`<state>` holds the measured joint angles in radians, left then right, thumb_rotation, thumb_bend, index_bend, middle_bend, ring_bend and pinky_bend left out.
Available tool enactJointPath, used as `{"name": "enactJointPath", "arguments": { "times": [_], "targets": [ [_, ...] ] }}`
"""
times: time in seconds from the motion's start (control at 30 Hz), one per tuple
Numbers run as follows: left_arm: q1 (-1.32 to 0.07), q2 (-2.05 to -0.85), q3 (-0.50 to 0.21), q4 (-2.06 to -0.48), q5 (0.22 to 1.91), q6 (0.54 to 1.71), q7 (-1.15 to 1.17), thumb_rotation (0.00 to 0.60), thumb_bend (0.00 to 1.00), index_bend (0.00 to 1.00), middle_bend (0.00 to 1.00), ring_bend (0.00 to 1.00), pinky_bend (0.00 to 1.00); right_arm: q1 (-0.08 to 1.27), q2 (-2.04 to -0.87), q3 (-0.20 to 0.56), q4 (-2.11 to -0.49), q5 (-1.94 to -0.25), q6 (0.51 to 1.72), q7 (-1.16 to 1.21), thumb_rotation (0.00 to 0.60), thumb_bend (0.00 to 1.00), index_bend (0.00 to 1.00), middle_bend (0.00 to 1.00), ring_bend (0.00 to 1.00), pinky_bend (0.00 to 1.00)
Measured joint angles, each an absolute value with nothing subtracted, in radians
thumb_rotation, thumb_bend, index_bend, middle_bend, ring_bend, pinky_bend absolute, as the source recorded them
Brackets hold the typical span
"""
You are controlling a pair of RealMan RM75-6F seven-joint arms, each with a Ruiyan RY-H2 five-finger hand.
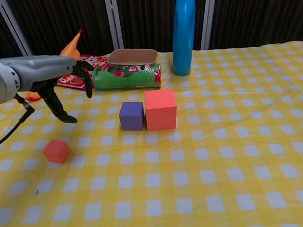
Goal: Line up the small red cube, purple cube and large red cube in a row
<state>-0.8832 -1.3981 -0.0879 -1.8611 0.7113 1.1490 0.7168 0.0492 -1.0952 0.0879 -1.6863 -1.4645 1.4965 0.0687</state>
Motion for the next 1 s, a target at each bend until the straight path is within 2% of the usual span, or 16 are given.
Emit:
{"name": "enactJointPath", "arguments": {
  "times": [0.27,0.6,1.0],
  "targets": [
    [-0.852,-1.414,-0.021,-1.807,0.761,1.111,0.706,0.600,0.21,0.37,0.00,0.00,0.07,0.047,-1.097,0.090,-1.686,-1.461,1.501,0.068,0.600,0.37,0.00,0.00,0.00,0.04],
    [-0.846,-1.390,0.008,-1.776,0.779,1.052,0.703,0.600,0.21,0.33,0.00,0.00,0.07,0.047,-1.097,0.093,-1.685,-1.458,1.501,0.065,0.600,0.37,0.00,0.00,0.00,0.04],
    [-0.818,-1.346,0.051,-1.757,0.838,1.025,0.678,0.600,0.21,0.37,0.00,0.00,0.07,0.046,-1.101,0.093,-1.687,-1.459,1.506,0.055,0.600,0.37,0.00,0.00,0.00,0.04]
  ]
}}
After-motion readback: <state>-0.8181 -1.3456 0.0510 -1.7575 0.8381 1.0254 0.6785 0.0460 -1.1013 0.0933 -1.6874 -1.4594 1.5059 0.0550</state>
